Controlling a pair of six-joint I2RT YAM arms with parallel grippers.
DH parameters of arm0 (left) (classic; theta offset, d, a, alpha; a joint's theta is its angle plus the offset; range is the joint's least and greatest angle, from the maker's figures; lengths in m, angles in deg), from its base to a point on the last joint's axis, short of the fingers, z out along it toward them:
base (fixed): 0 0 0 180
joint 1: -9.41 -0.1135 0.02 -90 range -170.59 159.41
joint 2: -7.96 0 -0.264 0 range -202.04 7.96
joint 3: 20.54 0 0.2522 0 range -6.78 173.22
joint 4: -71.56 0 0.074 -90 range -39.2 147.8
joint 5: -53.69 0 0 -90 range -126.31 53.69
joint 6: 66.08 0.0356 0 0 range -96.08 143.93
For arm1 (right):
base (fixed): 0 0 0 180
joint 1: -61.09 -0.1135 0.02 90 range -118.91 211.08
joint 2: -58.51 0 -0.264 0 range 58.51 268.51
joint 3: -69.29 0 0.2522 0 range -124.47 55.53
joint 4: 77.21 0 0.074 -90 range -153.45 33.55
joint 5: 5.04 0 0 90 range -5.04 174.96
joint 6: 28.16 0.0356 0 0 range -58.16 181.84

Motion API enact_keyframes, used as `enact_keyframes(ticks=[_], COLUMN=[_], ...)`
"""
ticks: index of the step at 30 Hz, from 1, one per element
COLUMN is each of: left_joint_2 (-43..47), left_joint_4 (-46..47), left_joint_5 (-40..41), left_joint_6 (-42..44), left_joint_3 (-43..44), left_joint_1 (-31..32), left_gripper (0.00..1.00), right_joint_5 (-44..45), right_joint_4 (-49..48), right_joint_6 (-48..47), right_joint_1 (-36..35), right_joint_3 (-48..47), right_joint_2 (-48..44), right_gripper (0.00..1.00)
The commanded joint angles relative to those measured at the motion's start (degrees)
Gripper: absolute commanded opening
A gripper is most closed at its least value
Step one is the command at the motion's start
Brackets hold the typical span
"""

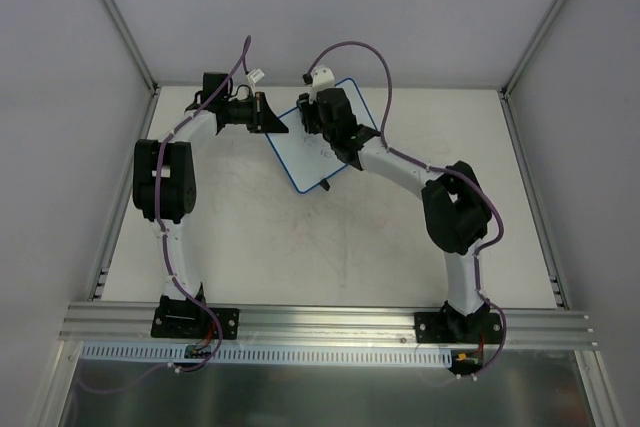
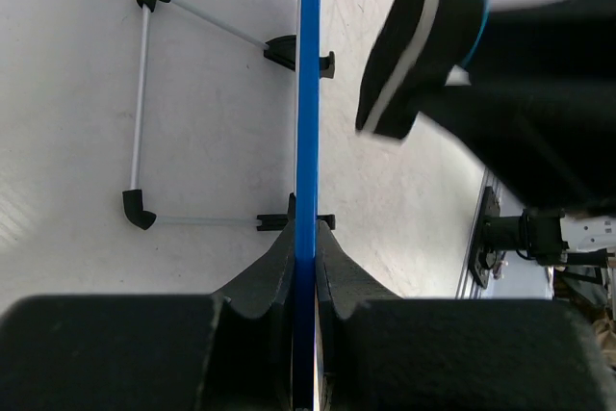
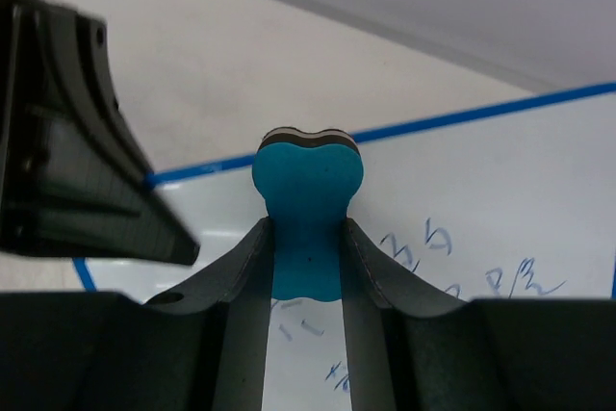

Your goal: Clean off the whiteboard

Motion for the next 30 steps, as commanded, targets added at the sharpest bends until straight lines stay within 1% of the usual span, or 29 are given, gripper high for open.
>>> enact_keyframes(ticks=[1,4,7,13,15,16,19,24,30], left_joint_2=[0.38,0.47,0.38,0.56,0.56,0.65,0.73,0.73,1.09], left_joint_4=[-0.72,-0.72,-0.72,-0.8,-0.8,-0.72,-0.8,-0.72,-0.8], left_joint_5=[3.04,3.31,3.31,3.48,3.48,3.4,3.4,3.66,4.54], left_joint_6=[3.99,4.25,4.25,4.52,4.52,4.43,4.6,5.04,6.45], left_joint_3=[-1.57,-1.75,-1.84,-1.92,-1.84,-1.84,-1.92,-2.19,-3.15], left_joint_1=[2.69,2.78,2.87,3.05,3.05,2.96,3.13,3.31,3.84], left_gripper=[0.0,0.0,0.0,0.0,0.0,0.0,0.0,0.0,0.0], right_joint_5=[-1.69,-2.49,-0.83,-2.93,-3.02,-2.85,-3.02,-3.02,-1.7], right_joint_4=[-0.04,1.11,-0.37,-1.09,-1.0,-0.04,3.2,4.97,10.06], right_joint_6=[1.18,2.15,6.1,10.84,10.94,12.85,14.01,15.68,15.86], right_joint_1=[2.42,3.22,3.83,6.29,6.91,7.08,7.79,7.96,7.96], right_joint_3=[-7.22,-9.69,-8.65,-8.29,-8.55,-9.07,-12.06,-12.86,-13.3], right_joint_2=[2.2,4.04,4.31,6.07,6.68,7.03,9.23,10.73,10.38], right_gripper=[0.0,0.0,0.0,0.0,0.0,0.0,0.0,0.0,0.0])
